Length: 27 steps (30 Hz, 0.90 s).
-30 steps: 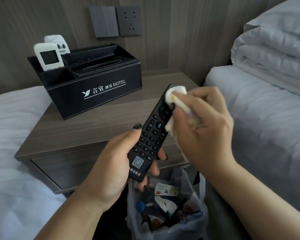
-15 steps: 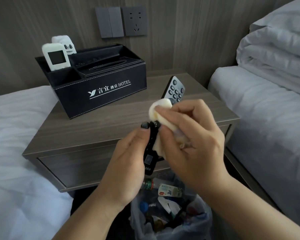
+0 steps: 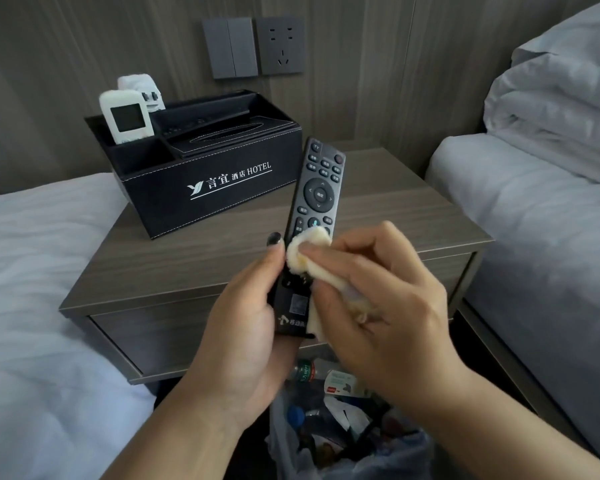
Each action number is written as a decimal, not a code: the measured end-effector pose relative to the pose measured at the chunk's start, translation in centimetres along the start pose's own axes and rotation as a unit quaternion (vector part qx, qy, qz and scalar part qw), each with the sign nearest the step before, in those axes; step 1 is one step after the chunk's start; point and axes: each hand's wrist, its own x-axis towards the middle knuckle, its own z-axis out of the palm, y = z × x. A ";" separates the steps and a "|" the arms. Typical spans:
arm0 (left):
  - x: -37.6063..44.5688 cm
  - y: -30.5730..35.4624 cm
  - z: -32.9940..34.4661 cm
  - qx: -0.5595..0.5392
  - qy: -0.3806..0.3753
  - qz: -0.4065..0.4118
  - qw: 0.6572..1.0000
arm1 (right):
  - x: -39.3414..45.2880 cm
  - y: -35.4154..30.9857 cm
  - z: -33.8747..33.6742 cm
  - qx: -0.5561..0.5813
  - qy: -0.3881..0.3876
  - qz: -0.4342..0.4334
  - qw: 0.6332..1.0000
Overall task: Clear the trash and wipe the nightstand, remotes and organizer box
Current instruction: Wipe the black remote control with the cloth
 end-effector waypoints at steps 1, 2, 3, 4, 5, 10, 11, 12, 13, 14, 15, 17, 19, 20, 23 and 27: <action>-0.1 0.0 0.0 0.005 -0.010 0.007 1.000 | 0.5 0.3 -0.3 -0.017 0.010 -0.001 1.000; -0.1 -0.1 0.1 0.008 -0.023 0.011 1.000 | 1.0 0.7 -0.7 -0.035 0.026 0.001 0.999; -0.2 -0.2 0.2 0.014 -0.034 0.015 0.999 | 1.5 1.0 -1.0 -0.053 0.044 0.006 0.998; -0.2 -0.3 0.3 0.022 -0.040 0.018 0.999 | 1.9 1.2 -1.2 -0.067 0.060 0.012 0.996; -0.3 -0.4 0.3 0.029 -0.041 0.022 0.998 | 2.2 1.3 -1.4 -0.075 0.070 0.017 0.995; -0.2 0.3 0.1 0.025 -0.015 0.033 0.999 | 0.9 0.3 -0.5 -0.041 0.000 -0.003 0.999; -0.2 0.5 0.0 0.018 -0.001 0.028 0.999 | 0.4 0.0 -0.3 -0.033 -0.015 -0.002 0.999; -0.1 0.6 -0.2 0.009 0.010 0.020 1.000 | 0.1 -0.2 -0.1 -0.024 -0.026 0.000 0.999; 0.0 0.7 -0.3 0.002 0.019 0.009 1.000 | -0.3 -0.4 -0.1 -0.019 -0.034 0.000 0.999; 0.1 0.7 -0.4 -0.003 0.029 -0.001 1.000 | -0.5 -0.6 -0.1 -0.017 -0.041 -0.001 0.999; 0.2 0.8 -0.5 -0.007 0.039 -0.010 0.999 | -0.8 -0.9 -0.1 -0.014 -0.048 -0.002 0.999; 0.4 0.9 -0.8 -0.024 0.066 -0.017 0.997 | -1.3 -1.7 0.0 -0.002 -0.067 -0.008 0.998; 0.5 1.3 -1.1 -0.046 0.082 -0.016 0.995 | -1.8 -2.5 0.3 0.007 -0.082 -0.016 0.996; 0.5 1.5 -1.1 -0.058 0.080 -0.014 0.995 | -1.9 -2.8 0.4 0.013 -0.085 -0.016 0.996; 0.3 1.6 -0.8 -0.095 0.066 -0.010 0.993 | -1.2 -2.8 0.2 0.033 -0.061 0.002 0.998; 0.0 1.2 -0.6 -0.116 0.046 -0.043 0.991 | -0.4 -2.9 0.3 0.021 -0.021 0.018 0.999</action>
